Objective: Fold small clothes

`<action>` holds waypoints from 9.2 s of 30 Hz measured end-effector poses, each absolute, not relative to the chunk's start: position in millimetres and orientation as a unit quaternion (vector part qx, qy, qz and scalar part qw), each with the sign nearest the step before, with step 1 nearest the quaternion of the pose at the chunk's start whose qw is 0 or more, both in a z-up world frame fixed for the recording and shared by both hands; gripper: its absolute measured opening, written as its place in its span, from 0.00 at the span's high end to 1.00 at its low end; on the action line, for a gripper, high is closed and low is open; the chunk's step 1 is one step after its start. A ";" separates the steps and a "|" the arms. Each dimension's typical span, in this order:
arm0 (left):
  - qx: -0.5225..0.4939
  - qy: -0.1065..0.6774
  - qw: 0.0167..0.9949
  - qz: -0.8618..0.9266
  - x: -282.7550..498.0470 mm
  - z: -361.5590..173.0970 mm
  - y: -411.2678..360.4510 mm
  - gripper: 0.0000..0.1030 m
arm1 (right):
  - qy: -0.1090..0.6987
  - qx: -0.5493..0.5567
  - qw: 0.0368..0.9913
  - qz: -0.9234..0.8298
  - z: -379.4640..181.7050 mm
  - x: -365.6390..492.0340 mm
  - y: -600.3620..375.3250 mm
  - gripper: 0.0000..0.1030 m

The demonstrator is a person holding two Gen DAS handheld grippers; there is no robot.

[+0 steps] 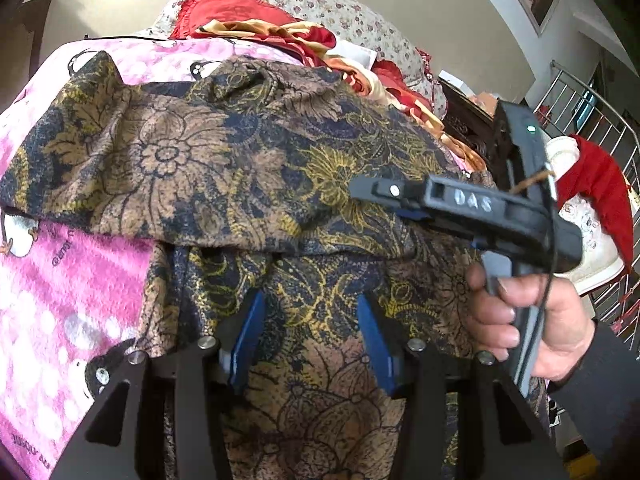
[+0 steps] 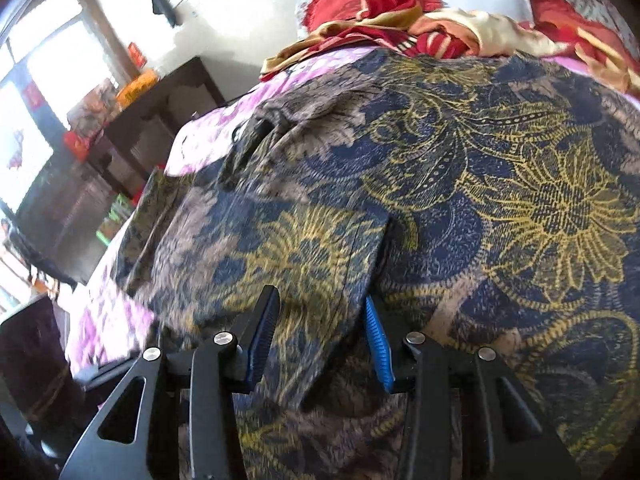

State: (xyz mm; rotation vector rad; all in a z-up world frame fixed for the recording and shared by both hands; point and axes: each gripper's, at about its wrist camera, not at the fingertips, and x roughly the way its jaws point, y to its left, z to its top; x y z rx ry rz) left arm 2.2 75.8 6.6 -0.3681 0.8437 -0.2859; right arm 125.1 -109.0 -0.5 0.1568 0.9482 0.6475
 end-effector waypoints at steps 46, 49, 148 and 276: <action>-0.161 0.408 0.888 -0.135 3.1 6.9 70.1 0.46 | 0.454 0.168 0.825 0.291 -1.2 145.5 -102.0 0.68; -0.159 0.408 0.888 -0.137 3.2 7.0 68.6 0.43 | 0.453 0.177 0.827 0.281 -4.5 139.4 -116.7 0.68; -0.126 0.388 0.913 -0.023 128.7 69.0 78.8 0.32 | 0.382 0.032 0.923 0.027 58.8 142.2 -293.0 0.76; -0.270 0.449 0.828 -0.198 141.5 59.6 31.5 0.01 | 0.384 0.054 0.886 0.254 25.1 110.8 -111.5 0.80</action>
